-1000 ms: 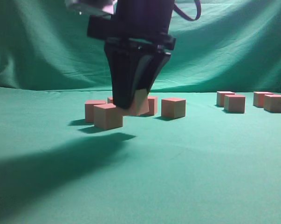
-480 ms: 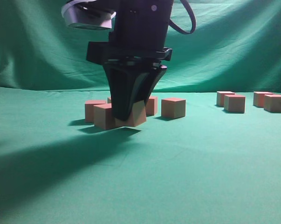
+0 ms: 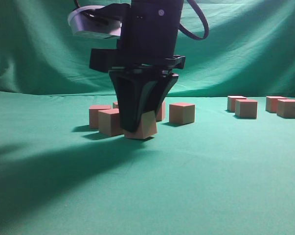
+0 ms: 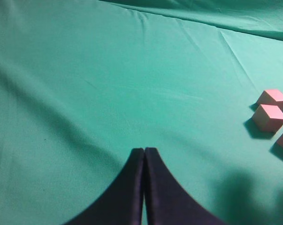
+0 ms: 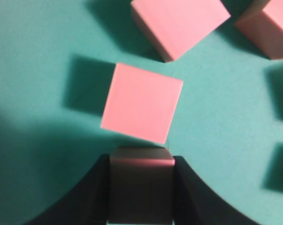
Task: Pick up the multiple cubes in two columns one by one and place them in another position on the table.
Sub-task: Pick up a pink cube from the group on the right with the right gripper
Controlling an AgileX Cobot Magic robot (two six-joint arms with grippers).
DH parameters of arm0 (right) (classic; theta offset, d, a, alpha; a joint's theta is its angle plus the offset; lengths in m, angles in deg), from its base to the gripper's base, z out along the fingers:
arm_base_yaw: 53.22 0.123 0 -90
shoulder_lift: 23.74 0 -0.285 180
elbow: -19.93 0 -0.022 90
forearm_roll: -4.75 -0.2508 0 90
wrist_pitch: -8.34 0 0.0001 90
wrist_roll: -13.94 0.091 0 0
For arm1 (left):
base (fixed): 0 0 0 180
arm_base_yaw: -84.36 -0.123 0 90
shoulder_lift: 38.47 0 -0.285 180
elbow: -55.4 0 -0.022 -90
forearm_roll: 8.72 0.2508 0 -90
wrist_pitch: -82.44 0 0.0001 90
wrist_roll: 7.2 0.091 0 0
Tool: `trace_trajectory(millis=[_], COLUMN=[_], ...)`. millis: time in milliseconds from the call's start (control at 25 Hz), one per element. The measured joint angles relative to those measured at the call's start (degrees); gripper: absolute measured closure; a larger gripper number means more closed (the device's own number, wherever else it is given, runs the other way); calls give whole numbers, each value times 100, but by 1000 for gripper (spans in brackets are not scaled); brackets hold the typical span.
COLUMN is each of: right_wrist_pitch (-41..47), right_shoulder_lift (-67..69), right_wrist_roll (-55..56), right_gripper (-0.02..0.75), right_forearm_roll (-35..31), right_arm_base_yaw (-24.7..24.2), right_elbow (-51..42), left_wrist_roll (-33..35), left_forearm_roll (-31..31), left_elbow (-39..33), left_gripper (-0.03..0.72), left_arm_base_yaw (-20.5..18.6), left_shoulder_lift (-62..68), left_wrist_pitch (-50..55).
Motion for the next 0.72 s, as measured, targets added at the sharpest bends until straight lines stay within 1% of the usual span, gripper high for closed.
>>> trace_trajectory(millis=[120,160,200,320,400,440,480,520,560,600,640,720], right_wrist_pitch=[0,0,12,188,508,695,933,1189,1481,1718,1930,2077], right_shoulder_lift=[11,20,36,36,36,36,36,36,36,25,25,0], right_wrist_roll=[0,0,0,0,0,0,0,0,0,0,0,173], right_gripper=[475,412,372,190,106,84,101,101,59,75,75,75], right_forearm_roll=[0,0,0,0,0,0,0,0,27,109,214,662], right_arm_base_yaw=[0,0,0,0,0,0,0,0,0,0,0,0], right_elbow=[0,0,0,15,214,353,558,792,1043,1263,1520,1939], left_wrist_roll=[0,0,0,0,0,0,0,0,0,0,0,0], left_forearm_roll=[0,0,0,0,0,0,0,0,0,0,0,0], left_elbow=[0,0,0,0,0,0,0,0,0,0,0,0], left_gripper=[688,688,688,688,688,688,688,688,688,688,688,688], left_arm_base_yaw=[0,0,0,0,0,0,0,0,0,0,0,0], left_shoulder_lift=[0,0,0,0,0,0,0,0,0,0,0,0], left_wrist_pitch=[0,0,0,0,0,0,0,0,0,0,0,0])
